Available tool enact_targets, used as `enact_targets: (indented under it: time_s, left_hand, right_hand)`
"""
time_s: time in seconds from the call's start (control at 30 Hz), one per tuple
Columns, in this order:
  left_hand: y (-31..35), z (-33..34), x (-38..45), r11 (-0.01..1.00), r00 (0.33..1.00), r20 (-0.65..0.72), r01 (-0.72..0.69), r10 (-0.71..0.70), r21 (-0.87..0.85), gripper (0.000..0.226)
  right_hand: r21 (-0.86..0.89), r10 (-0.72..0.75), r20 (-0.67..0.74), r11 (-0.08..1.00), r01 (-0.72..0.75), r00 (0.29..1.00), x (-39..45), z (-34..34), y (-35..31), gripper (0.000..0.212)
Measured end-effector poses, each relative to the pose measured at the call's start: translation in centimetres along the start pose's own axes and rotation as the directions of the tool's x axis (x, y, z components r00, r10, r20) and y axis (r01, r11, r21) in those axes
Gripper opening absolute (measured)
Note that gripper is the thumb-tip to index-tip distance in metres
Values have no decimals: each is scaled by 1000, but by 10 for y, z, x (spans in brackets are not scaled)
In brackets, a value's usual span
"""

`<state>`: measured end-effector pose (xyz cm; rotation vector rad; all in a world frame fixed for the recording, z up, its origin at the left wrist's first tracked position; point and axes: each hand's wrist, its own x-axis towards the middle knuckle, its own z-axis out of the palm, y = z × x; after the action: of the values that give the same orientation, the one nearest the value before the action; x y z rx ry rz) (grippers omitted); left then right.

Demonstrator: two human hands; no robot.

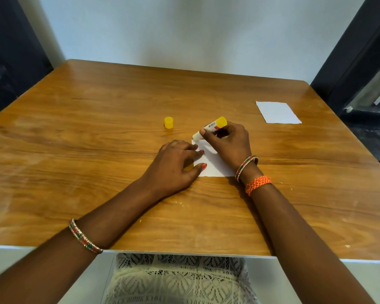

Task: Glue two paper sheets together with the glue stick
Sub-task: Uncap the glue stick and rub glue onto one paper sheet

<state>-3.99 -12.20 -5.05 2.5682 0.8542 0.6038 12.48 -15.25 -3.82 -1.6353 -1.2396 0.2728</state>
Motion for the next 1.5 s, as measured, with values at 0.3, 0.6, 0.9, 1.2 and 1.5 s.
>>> enact_targets:
  time_s: [0.3, 0.6, 0.9, 1.2, 1.5]
  left_hand:
    - [2, -2, -1, 1000, 1000, -13, -5, 5, 7, 44]
    - [4, -2, -2, 1000, 1000, -24, 11, -10, 22, 41]
    - [4, -2, -1, 1000, 1000, -26, 8, -7, 28, 40]
    - [5, -2, -1, 999, 999, -39, 8, -7, 32, 41]
    - [5, -2, -1, 999, 999, -36, 20, -18, 43, 42]
  right_hand:
    - [-11, -16, 54, 1000, 17, 998, -1, 0, -2, 23]
    - [-58, 27, -21, 998, -28, 999, 1, -6, -1, 19]
    - [-46, 15, 36, 999, -13, 999, 1, -3, -3, 24]
    - [-12, 36, 68, 999, -35, 997, 1, 0, -4, 23]
    - [-59, 123, 13, 991, -122, 992, 3, -10, 1, 23]
